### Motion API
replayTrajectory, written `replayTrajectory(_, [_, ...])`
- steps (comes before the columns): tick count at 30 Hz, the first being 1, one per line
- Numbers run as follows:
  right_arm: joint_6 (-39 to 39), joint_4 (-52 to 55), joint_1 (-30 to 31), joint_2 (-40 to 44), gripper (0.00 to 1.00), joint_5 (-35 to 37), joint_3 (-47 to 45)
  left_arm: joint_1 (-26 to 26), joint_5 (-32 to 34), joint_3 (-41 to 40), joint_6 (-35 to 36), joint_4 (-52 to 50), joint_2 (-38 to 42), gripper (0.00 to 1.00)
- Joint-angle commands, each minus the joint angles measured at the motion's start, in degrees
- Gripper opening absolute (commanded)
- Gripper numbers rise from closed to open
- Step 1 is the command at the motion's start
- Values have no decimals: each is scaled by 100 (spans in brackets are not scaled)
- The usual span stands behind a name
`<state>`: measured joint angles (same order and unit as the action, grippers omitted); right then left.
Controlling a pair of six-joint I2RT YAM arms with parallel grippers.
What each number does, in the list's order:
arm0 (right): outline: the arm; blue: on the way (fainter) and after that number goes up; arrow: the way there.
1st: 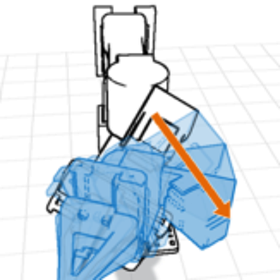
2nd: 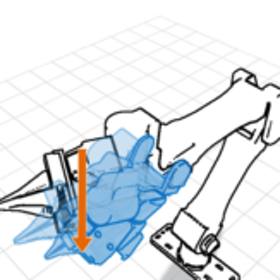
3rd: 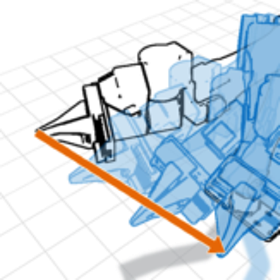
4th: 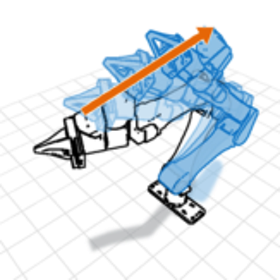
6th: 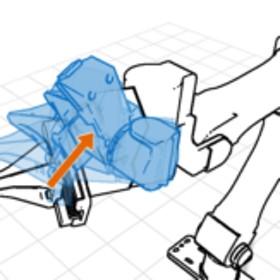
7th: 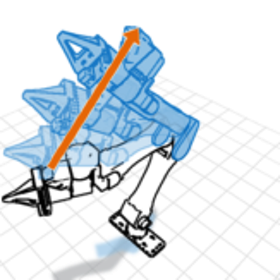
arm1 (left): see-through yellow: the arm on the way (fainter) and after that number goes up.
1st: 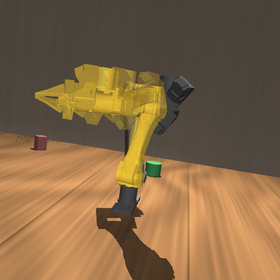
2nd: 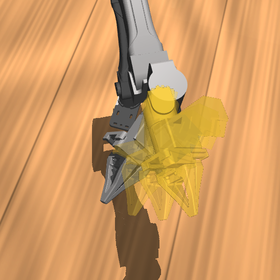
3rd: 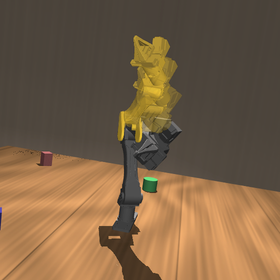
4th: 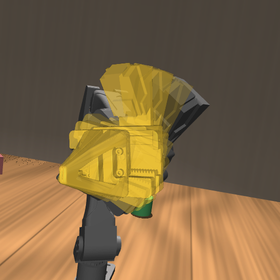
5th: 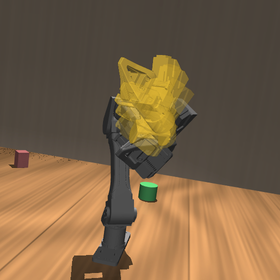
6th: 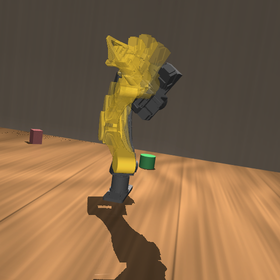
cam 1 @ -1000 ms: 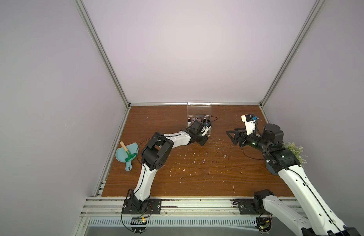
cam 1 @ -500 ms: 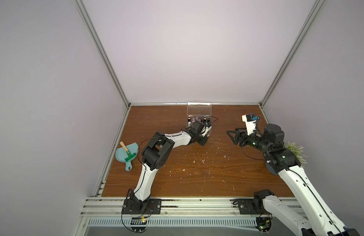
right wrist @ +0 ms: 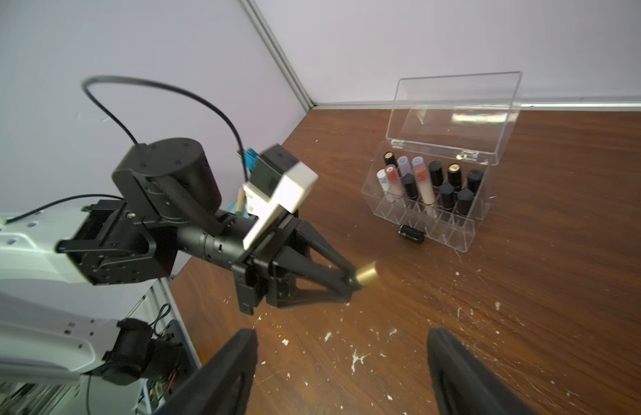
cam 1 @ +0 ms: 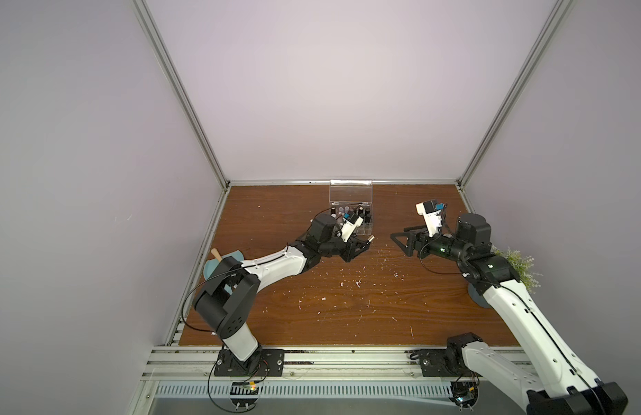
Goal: Arrange the lipsticks in the organizer
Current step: Pick up the lipstick at the center of the board.
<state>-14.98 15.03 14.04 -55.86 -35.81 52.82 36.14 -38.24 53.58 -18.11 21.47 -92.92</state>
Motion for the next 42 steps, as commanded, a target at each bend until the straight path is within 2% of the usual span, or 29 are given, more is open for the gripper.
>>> replayTrajectory(1, [-215,-457,-20,-124,83,-1060,-46,-221,-1229,-411,-1054,1614,210,17])
replayTrajectory(6, [-526,-851,-13,-237,83,-1762,-138,-248,-1882,-568,-1660,2432,261,17])
replayTrajectory(10, [-693,-1106,-16,-356,81,-1989,-241,-265,-2242,-688,-2176,3134,288,17])
replayTrajectory(28, [-1521,-2307,369,-825,51,-2475,-195,-169,-2430,-666,-2382,3276,433,17])
replayTrajectory(33, [-1568,-2388,507,-907,37,-2493,-151,-173,-2428,-651,-2392,3276,450,17])
replayTrajectory(39, [-1654,-2512,571,-996,28,-2510,-107,-151,-2452,-634,-2417,3278,458,17])
replayTrajectory(42, [-1664,-2518,582,-1013,28,-2507,-54,-142,-2453,-628,-2417,3275,455,17])
